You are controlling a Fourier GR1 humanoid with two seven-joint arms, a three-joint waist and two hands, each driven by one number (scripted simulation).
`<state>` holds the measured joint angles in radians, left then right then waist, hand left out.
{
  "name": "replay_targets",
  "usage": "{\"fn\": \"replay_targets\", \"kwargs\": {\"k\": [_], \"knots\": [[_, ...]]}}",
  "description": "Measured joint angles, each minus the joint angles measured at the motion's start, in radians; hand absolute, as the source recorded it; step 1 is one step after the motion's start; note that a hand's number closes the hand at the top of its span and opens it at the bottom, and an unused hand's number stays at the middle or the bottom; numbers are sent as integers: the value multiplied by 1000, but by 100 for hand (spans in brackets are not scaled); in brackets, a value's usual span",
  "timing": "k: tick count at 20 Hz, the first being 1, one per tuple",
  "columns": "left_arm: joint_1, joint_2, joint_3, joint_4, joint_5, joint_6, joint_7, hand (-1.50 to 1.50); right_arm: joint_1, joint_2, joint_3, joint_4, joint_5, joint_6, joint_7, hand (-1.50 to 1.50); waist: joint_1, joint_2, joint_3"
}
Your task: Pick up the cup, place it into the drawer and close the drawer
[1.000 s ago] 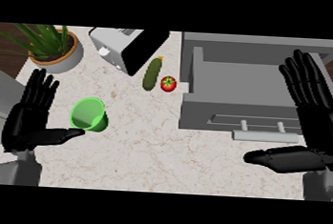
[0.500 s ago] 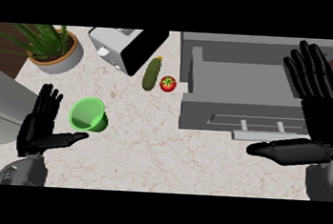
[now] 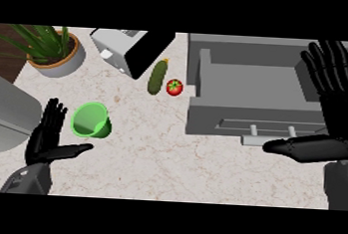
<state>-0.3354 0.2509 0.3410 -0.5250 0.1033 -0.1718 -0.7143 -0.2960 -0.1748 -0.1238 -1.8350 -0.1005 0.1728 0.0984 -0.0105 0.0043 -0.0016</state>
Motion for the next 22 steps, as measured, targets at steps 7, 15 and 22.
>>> {"fn": "replay_targets", "kwargs": {"k": [7,15,22], "knots": [[-80,20,22,249,-29,-14,-200,-150,29,5,12,-9,4,10,-11,-150,-10,3,-1],[-128,26,29,349,-44,-6,-256,-150,2,0,16,-46,-8,3,47,-150,-17,6,-3],[-164,13,25,374,-57,4,-270,-150,15,2,15,-40,-1,6,26,-150,-21,8,-3]]}}
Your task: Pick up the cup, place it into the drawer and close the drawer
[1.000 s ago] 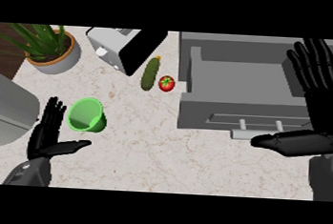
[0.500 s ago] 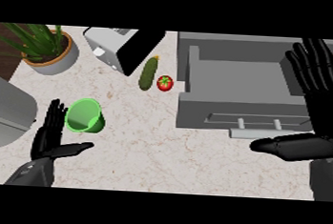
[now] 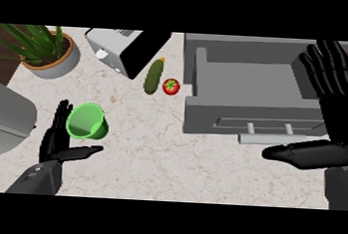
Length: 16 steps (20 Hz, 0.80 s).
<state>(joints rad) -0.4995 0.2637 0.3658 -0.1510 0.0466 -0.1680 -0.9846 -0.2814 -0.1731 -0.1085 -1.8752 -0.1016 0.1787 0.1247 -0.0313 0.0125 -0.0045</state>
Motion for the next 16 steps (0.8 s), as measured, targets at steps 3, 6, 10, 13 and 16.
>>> {"fn": "replay_targets", "kwargs": {"k": [3,6,10,13,16], "knots": [[-4,1,-1,5,-2,-17,1,-150,-2,0,7,14,12,0,-5,-150,1,0,0],[-14,-21,0,4,2,-36,6,150,4,-7,-2,-2,-6,11,5,-150,-4,1,0],[-29,-33,-7,-15,0,-83,8,150,-3,-12,-10,20,-7,15,-8,-150,-2,2,0],[-20,-47,-8,-48,-9,-13,-44,150,-10,-18,-15,24,-9,18,-6,-150,-3,3,-1],[-23,-48,1,-70,-16,81,-80,150,-14,-16,-12,19,-7,14,2,-150,-3,2,0]]}}
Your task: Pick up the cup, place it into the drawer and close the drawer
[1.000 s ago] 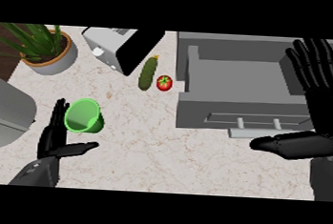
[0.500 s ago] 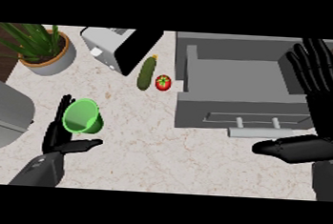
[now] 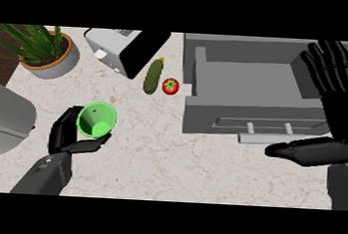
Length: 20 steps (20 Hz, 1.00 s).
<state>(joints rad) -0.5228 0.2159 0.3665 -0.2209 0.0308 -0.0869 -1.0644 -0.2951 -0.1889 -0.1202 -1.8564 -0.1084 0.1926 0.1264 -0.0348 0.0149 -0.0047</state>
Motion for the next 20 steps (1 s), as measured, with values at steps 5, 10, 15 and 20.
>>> {"fn": "replay_targets", "kwargs": {"k": [5,10,15,20], "knots": [[-9,-17,34,-27,27,26,-42,150,5,-8,-19,1,-16,6,-3,-150,3,-2,0],[-22,-55,43,-54,41,24,-55,150,0,-6,-26,22,-12,1,-14,-150,12,-5,2],[-61,-80,-5,-120,23,-21,-29,150,-6,-14,-25,21,-3,-3,5,-150,23,-12,3],[-147,-97,-51,-216,17,-46,46,150,22,-15,-29,14,-1,3,-10,-150,31,-17,5]]}}
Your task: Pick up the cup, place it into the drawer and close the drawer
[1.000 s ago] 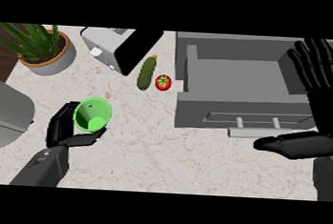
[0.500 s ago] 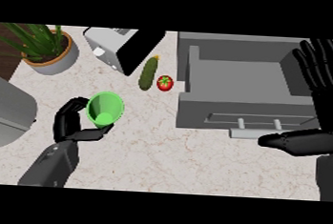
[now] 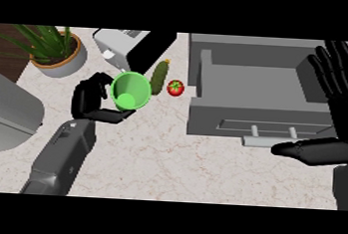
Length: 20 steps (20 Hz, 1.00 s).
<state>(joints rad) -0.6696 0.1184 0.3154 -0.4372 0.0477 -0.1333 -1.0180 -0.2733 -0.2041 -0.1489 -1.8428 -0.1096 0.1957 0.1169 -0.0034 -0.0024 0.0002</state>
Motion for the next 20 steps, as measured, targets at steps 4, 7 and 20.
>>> {"fn": "replay_targets", "kwargs": {"k": [4,7,20], "knots": [[-69,-34,-42,-102,0,-5,98,150,14,0,-6,-12,0,-5,8,-150,6,-4,0],[-142,-64,-69,-175,4,15,208,150,3,-3,-6,1,8,-7,5,-150,9,-4,1],[-467,-116,-283,-270,96,329,621,150,23,-17,-29,-11,-11,12,-13,-150,-20,2,1]]}}
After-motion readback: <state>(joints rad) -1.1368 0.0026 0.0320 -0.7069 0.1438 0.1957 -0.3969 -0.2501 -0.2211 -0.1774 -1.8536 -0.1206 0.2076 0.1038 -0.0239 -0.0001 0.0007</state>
